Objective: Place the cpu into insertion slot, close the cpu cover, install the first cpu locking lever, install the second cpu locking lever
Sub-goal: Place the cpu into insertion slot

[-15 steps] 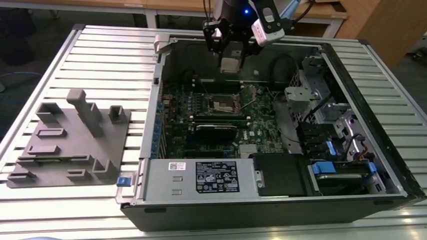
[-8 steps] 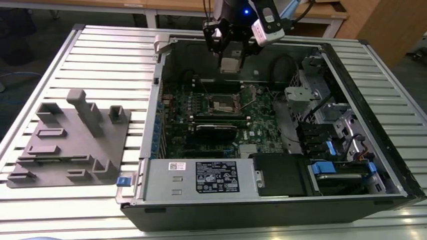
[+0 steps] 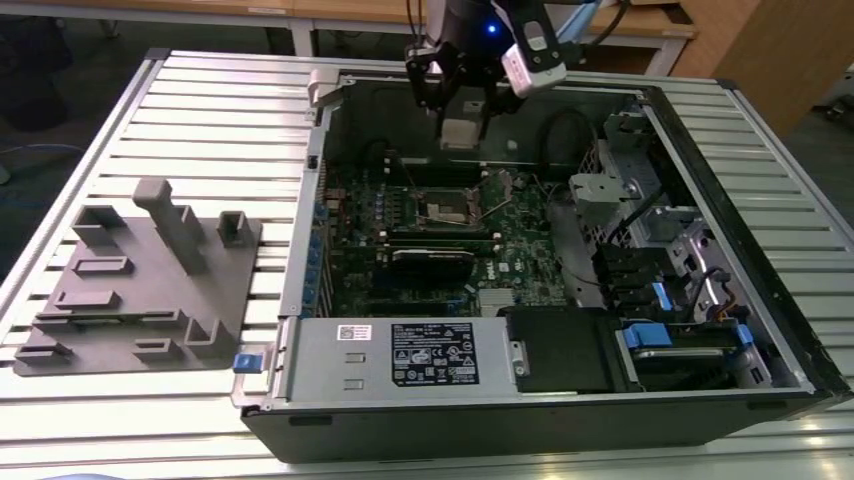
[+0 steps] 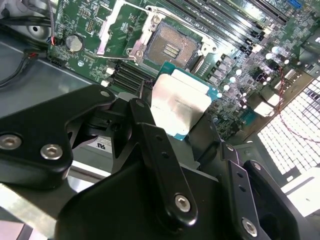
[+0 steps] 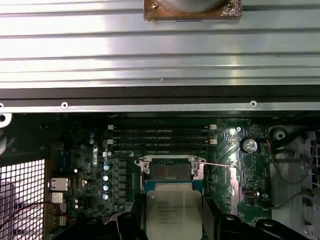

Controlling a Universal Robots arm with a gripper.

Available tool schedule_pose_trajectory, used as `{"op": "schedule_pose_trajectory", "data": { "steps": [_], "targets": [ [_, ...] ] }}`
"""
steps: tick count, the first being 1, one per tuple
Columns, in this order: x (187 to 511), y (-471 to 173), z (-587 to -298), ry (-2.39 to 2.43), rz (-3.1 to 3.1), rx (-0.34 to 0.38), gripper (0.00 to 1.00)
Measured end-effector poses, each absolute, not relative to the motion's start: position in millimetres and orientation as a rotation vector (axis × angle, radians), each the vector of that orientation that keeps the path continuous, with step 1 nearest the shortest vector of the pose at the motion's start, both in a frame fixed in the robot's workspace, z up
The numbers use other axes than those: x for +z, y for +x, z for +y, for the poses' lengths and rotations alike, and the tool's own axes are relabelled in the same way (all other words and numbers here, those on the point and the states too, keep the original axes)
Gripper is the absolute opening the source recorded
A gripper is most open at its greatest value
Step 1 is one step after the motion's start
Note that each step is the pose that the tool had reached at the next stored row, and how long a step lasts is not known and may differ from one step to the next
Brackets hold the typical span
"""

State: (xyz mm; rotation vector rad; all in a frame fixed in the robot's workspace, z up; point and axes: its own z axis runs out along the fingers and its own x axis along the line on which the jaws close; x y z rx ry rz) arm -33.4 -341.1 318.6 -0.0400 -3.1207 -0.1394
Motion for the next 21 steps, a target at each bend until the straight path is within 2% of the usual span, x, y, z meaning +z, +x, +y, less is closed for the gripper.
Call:
{"op": "schedule_pose_trajectory", "data": {
  "steps": [21],
  "targets": [
    [309.0, -33.4, -341.1, -0.040, -3.121, -0.139, 0.54]
  ]
}}
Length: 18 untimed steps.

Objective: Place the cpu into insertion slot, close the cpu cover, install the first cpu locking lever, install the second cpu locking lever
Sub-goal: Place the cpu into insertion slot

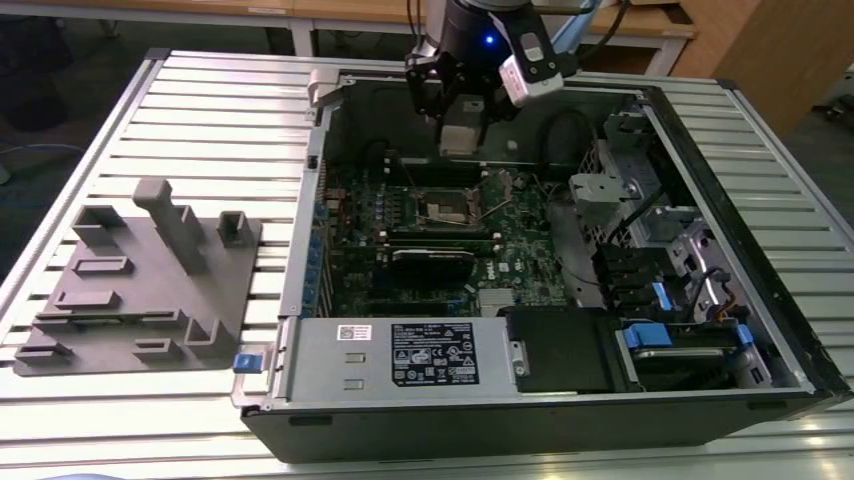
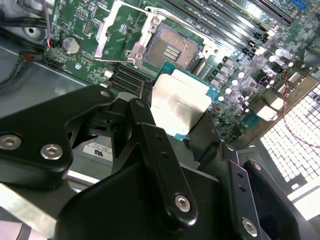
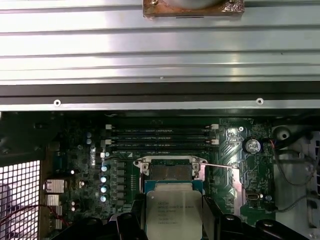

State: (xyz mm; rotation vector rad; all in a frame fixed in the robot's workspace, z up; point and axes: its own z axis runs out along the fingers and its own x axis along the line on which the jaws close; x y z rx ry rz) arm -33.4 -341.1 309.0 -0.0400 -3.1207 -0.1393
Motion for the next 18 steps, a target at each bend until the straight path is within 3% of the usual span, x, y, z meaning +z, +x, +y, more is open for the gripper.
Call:
{"op": "schedule_pose_trajectory", "data": {
  "steps": [18],
  "targets": [
    [300.5, -33.4, -341.1, -0.040, -3.121, -0.139, 0.54]
  ]
}}
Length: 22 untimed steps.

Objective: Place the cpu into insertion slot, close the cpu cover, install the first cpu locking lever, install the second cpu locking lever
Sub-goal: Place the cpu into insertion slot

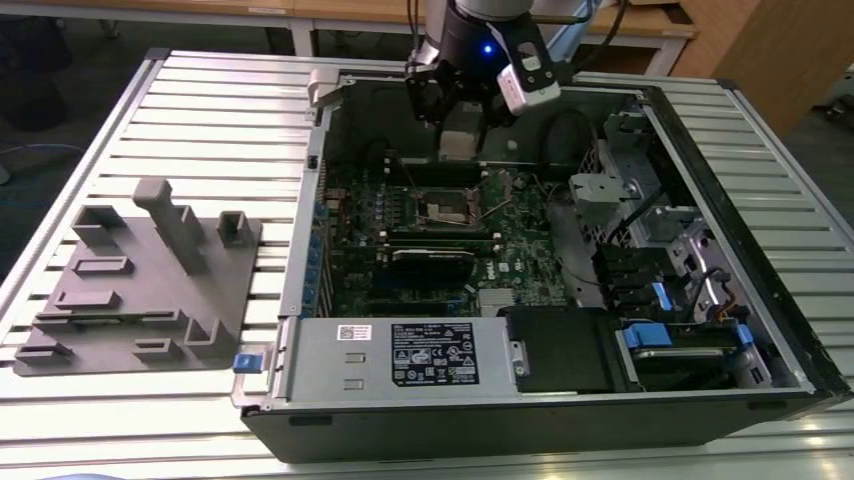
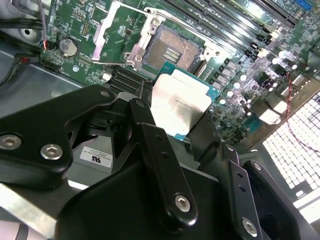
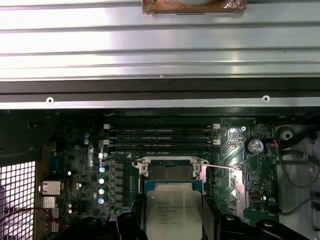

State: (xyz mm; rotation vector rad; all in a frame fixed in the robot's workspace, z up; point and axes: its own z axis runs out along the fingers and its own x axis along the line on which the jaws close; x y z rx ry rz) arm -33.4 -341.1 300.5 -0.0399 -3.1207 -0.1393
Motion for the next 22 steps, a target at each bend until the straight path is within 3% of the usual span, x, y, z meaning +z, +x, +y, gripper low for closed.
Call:
{"op": "schedule_pose_trajectory", "data": {
  "steps": [22],
  "targets": [
    [294.2, -33.4, -341.1, -0.040, -3.121, -0.140, 0.54]
  ]
}}
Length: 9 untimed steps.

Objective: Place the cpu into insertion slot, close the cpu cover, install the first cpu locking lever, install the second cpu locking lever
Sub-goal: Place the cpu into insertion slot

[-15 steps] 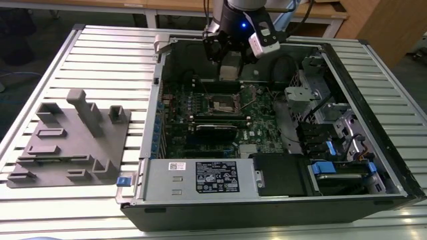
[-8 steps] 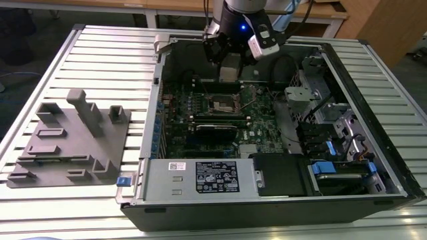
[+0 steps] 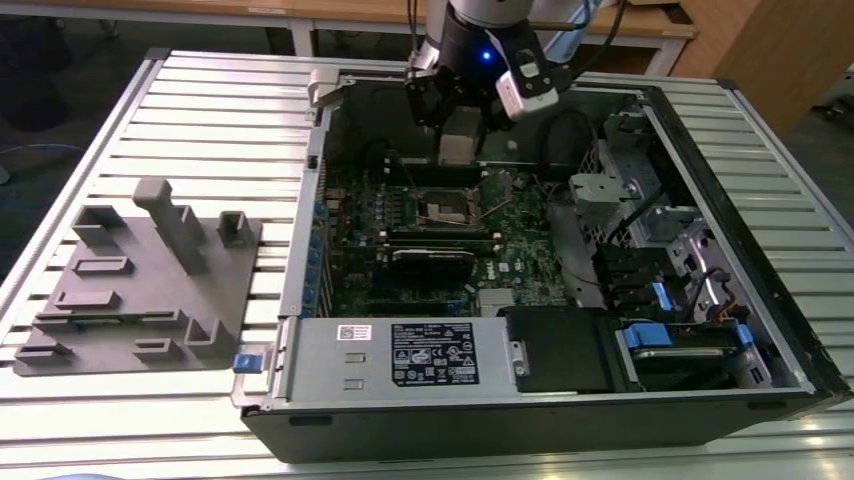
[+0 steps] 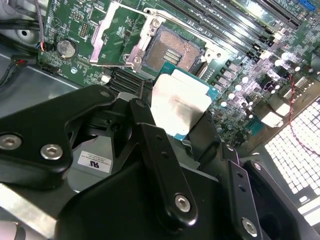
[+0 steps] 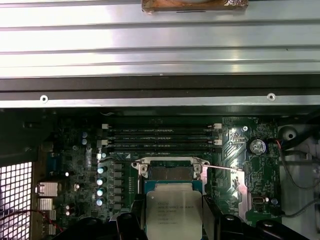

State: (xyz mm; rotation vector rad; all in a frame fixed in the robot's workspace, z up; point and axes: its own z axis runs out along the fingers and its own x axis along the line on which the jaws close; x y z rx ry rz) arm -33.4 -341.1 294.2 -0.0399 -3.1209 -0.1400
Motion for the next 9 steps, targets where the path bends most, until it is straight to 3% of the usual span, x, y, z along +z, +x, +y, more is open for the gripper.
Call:
{"op": "schedule_pose_trajectory", "data": {
  "steps": [9],
  "targets": [
    [288.5, -33.4, -341.1, -0.040, -3.121, -0.139, 0.54]
  ]
}}
